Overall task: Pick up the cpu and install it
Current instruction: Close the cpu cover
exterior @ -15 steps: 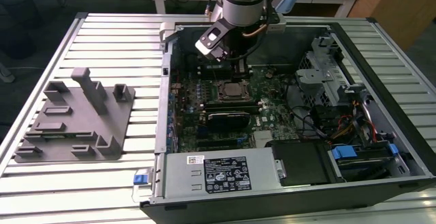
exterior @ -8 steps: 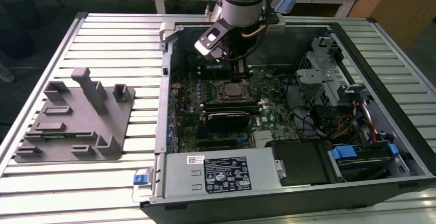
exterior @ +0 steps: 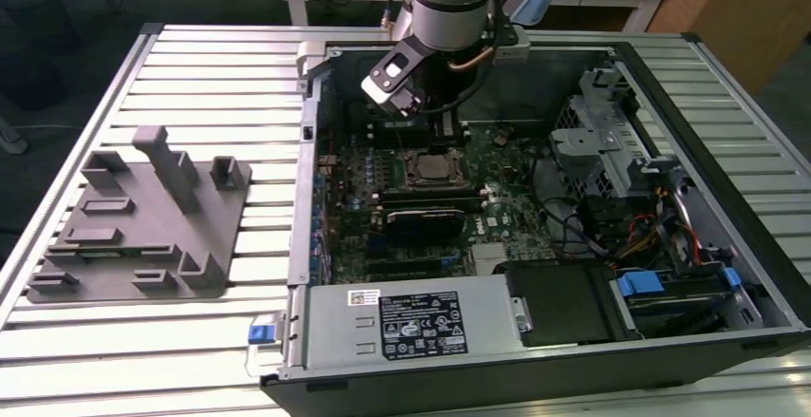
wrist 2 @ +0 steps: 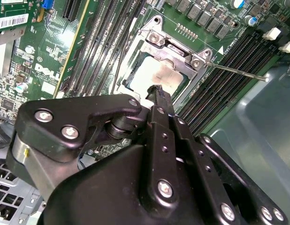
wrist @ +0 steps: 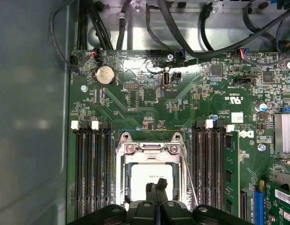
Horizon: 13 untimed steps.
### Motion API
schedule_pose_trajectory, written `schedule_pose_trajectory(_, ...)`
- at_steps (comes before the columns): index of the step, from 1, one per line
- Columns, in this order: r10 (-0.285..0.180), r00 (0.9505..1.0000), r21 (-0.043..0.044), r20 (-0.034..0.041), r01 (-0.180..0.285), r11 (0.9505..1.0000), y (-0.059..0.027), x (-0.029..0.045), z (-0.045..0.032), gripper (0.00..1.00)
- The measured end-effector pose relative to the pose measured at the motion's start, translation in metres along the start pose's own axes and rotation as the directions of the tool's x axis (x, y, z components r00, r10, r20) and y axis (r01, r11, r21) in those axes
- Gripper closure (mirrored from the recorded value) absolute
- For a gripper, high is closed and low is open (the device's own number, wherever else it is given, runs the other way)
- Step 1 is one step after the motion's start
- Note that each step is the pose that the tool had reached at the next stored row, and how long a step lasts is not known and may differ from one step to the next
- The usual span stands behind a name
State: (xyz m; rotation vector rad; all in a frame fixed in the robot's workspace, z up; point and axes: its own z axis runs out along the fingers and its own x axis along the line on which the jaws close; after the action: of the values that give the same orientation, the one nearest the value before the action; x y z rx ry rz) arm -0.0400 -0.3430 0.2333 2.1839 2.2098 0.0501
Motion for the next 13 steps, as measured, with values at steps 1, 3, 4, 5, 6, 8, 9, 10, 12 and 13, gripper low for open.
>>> schedule_pose_trajectory(1,0.000,1.0000,0.0000,0.0000,0.000,1.0000,0.0000,0.0000,0.0000,0.89)
schedule_pose_trajectory(3,0.000,1.0000,0.0000,0.0000,0.000,1.0000,0.0000,0.0000,0.0000,0.89)
schedule_pose_trajectory(4,0.000,1.0000,-0.0001,0.0000,0.000,1.0000,0.0000,0.0000,0.0001,0.89)
schedule_pose_trajectory(5,0.000,1.0000,0.0000,0.0000,0.000,1.0000,0.0000,0.0000,0.0001,0.89)
schedule_pose_trajectory(6,-0.001,1.0000,-0.0001,0.0000,0.001,1.0000,0.0000,0.0000,0.0001,0.89)
schedule_pose_trajectory(8,-0.010,0.9999,-0.0001,-0.0006,0.010,0.9999,0.0000,0.0000,0.0001,0.89)
schedule_pose_trajectory(9,-0.020,0.9998,-0.0001,-0.0010,0.020,0.9998,0.0000,0.0000,0.0001,0.89)
schedule_pose_trajectory(10,-0.031,0.9995,-0.0002,-0.0015,0.031,0.9995,0.0000,0.0000,0.0001,0.89)
schedule_pose_trajectory(12,-0.059,0.9983,-0.0002,-0.0028,0.059,0.9983,0.0000,0.0000,0.0001,0.89)
schedule_pose_trajectory(13,-0.073,0.9973,-0.0004,-0.0035,0.073,0.9973,0.0000,0.0000,0.0001,0.89)
